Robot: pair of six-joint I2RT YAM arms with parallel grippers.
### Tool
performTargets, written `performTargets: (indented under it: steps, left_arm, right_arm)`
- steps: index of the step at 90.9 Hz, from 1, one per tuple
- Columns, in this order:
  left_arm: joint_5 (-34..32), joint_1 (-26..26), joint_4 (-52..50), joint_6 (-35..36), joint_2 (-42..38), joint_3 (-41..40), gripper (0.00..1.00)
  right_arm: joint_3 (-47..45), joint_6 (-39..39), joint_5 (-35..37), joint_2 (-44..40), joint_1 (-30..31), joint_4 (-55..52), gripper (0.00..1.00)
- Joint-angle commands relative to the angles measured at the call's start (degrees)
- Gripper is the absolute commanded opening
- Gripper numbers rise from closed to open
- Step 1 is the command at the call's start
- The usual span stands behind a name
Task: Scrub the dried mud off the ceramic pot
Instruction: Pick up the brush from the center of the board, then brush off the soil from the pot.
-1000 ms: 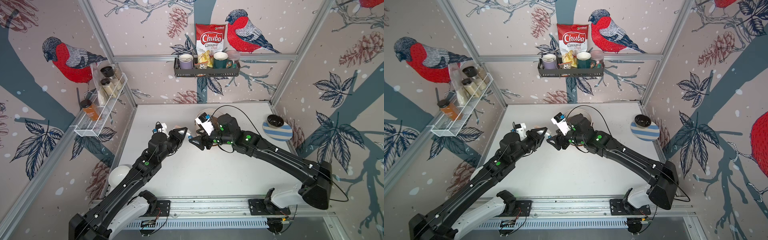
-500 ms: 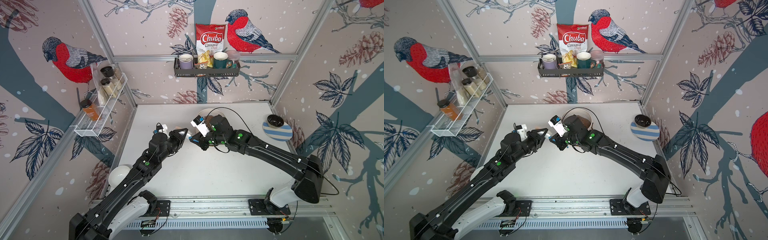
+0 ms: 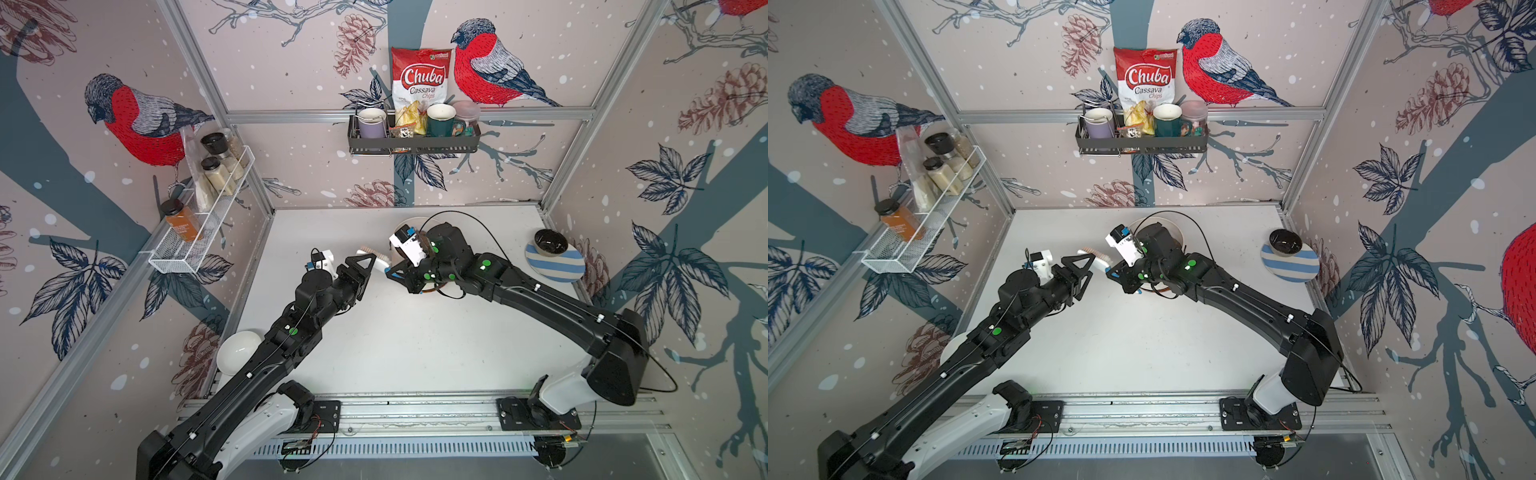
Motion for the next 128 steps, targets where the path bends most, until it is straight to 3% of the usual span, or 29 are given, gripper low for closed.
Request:
performTargets:
  steps: [1, 8, 34, 45, 53, 62, 71, 80, 89, 103, 113, 128]
  left_arm:
    - [-0.5, 0.2, 1.3, 2.5, -0.9, -0.6, 0.74]
    - [0.5, 0.2, 1.7, 2.9, -0.3, -0.6, 0.75]
    - [9.0, 0.2, 4.3, 1.2, 6.5, 3.6, 0.83]
    - [9.5, 0.2, 3.9, 2.1, 6.9, 4.2, 0.86]
    - [9.1, 0.2, 1.2, 5.2, 6.1, 4.6, 0.94]
    - [7.0, 0.4, -7.2, 12.9, 4.6, 6.7, 0.96]
    - [2.3, 0.5, -20.2, 26.0, 4.3, 11.1, 0.96]
    - [-2.8, 0.6, -32.0, 38.6, 7.1, 16.7, 0.96]
    - [-3.3, 0.8, -37.4, 49.3, 11.7, 20.8, 0.97]
    - [-5.2, 0.9, -38.3, 61.9, 17.7, 23.5, 0.96]
    - [-9.1, 0.9, -34.9, 68.5, 19.4, 22.5, 0.96]
    - [-10.3, 0.9, -24.6, 77.8, 19.7, 15.5, 0.96]
  right_arm:
    - [-0.6, 4.2, -7.4, -1.5, -2.7, -0.5, 0.0]
    - [-0.9, 5.9, -11.1, -2.0, -4.1, -0.6, 0.0]
    - [-0.8, 7.2, -12.6, -1.6, -4.3, -0.8, 0.0]
    - [0.0, 6.0, -11.9, -1.6, -4.5, -3.4, 0.0]
    - [1.5, 4.1, -11.6, -1.7, -5.4, -7.8, 0.0]
    - [3.0, 1.3, -11.5, -2.6, -6.7, -14.0, 0.0]
    - [3.5, -3.5, -10.1, -4.5, -7.5, -22.5, 0.0]
    - [1.5, -8.2, -3.5, -7.3, -7.6, -29.6, 0.0]
    - [-1.5, -10.2, 4.2, -10.9, -7.8, -32.0, 0.0]
    - [-6.9, -14.7, 14.8, -15.0, -8.2, -32.3, 0.0]
    - [-8.5, -18.8, 15.6, -15.2, -8.2, -33.3, 0.0]
    - [-5.2, -19.2, 10.4, -11.0, -7.0, -34.2, 0.0]
